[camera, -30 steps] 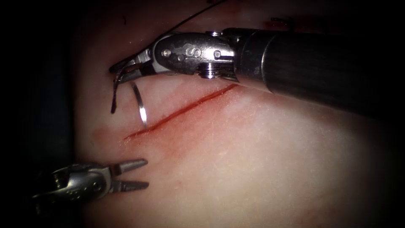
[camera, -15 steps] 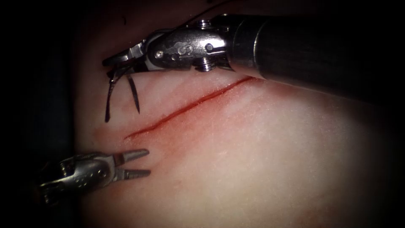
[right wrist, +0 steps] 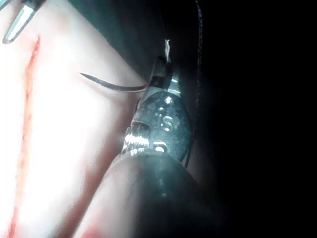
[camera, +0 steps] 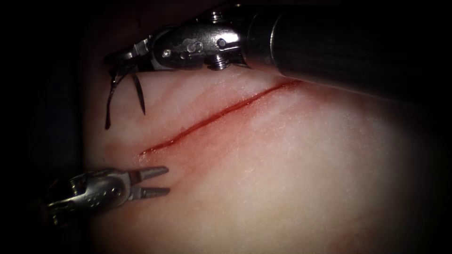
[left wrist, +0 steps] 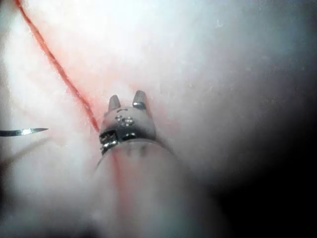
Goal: Wound Closure
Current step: Pass the needle through the top of the wound with the right driver.
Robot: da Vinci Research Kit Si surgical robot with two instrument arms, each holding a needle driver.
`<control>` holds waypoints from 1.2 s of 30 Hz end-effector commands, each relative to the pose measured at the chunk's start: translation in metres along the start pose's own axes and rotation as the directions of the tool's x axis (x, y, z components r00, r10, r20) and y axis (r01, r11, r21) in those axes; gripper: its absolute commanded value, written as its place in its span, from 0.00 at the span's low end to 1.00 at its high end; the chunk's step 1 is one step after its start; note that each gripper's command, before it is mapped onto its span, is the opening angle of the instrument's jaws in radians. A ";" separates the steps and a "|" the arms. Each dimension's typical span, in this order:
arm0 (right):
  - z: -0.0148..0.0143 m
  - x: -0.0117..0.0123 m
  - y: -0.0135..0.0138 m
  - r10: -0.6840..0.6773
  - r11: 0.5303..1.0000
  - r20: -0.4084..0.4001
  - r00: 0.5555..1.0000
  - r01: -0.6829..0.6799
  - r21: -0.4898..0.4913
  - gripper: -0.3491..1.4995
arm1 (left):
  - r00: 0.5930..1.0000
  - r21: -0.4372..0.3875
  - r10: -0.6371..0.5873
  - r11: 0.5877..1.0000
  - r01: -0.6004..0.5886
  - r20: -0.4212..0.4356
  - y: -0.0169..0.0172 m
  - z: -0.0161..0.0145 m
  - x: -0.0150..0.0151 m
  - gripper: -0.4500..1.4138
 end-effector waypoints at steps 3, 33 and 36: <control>0.0007 -0.0006 0.0005 -0.027 1.000 0.003 1.000 0.027 0.003 0.00 | 1.000 -0.001 0.001 1.000 -0.001 -0.002 -0.0002 0.0006 0.0001 0.31; 0.0007 -0.0009 -0.0013 -0.110 0.993 0.036 0.993 0.108 0.048 0.00 | 1.000 -0.010 0.000 1.000 0.000 0.008 -0.0001 0.0000 0.0003 0.30; 0.0003 -0.0002 -0.0014 -0.108 0.994 0.023 0.994 0.108 0.023 0.00 | 1.000 -0.010 0.000 1.000 0.000 0.008 -0.0001 0.0000 0.0003 0.30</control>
